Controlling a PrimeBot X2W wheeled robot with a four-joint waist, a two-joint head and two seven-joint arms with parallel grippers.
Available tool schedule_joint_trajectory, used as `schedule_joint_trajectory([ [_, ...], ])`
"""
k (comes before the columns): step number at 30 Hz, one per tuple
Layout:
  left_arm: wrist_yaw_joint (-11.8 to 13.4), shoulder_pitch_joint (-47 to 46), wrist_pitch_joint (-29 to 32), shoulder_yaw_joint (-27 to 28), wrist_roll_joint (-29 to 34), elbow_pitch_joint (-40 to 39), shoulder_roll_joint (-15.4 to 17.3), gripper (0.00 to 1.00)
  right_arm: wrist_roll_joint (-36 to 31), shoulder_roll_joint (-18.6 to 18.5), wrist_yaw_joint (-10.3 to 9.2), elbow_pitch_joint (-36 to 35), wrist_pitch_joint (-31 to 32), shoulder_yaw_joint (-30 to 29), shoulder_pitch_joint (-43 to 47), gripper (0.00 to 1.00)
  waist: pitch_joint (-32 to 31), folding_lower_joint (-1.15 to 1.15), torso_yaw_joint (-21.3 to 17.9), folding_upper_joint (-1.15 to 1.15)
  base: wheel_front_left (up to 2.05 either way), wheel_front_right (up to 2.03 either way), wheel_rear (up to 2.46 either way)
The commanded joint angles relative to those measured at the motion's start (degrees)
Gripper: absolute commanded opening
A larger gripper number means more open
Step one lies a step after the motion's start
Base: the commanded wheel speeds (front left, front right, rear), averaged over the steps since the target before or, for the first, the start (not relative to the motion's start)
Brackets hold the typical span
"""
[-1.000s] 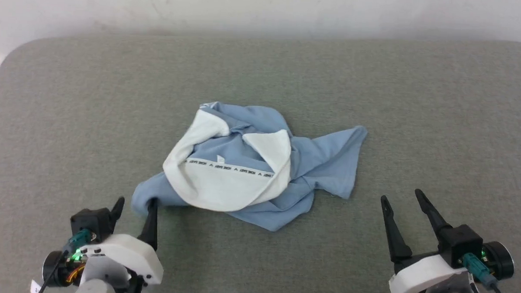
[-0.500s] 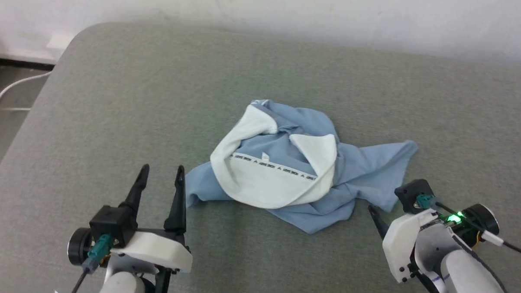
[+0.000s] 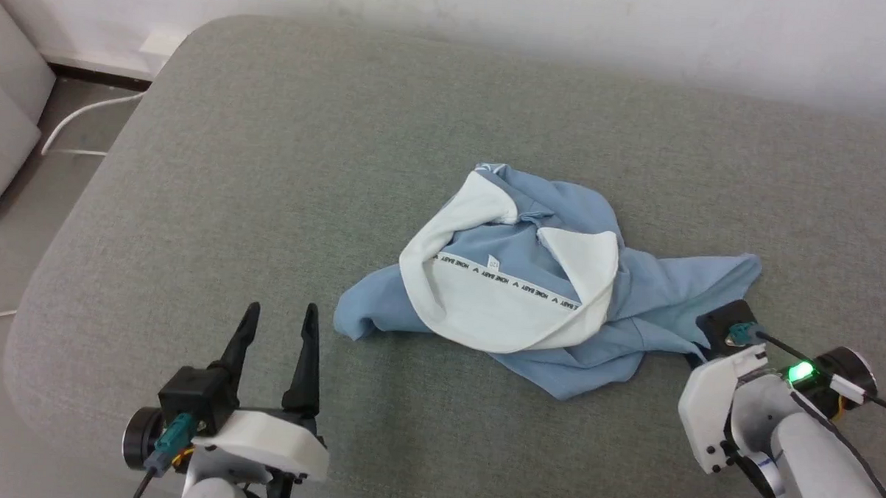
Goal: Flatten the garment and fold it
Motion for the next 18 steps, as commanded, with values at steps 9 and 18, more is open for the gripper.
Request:
schedule_joint_trajectory([
  [9, -1.7, 2.0, -0.3, 1.9, 0.9, 1.0, -0.4, 1.00, -0.8, -2.4, -0.12, -12.9, 3.5, -9.3, 15.2, 0.00, -4.5, 0.00, -7.8, 0.00, 0.00, 0.00, 0.00],
  [18, -3.6, 0.1, 0.5, 0.7, 1.1, 3.1, -0.2, 1.00, -3.5, 0.0, -0.12, -18.7, 5.4, -16.6, 22.3, 1.00, -3.1, 0.00, -12.9, 0.00, 0.00, 0.00, 0.00],
])
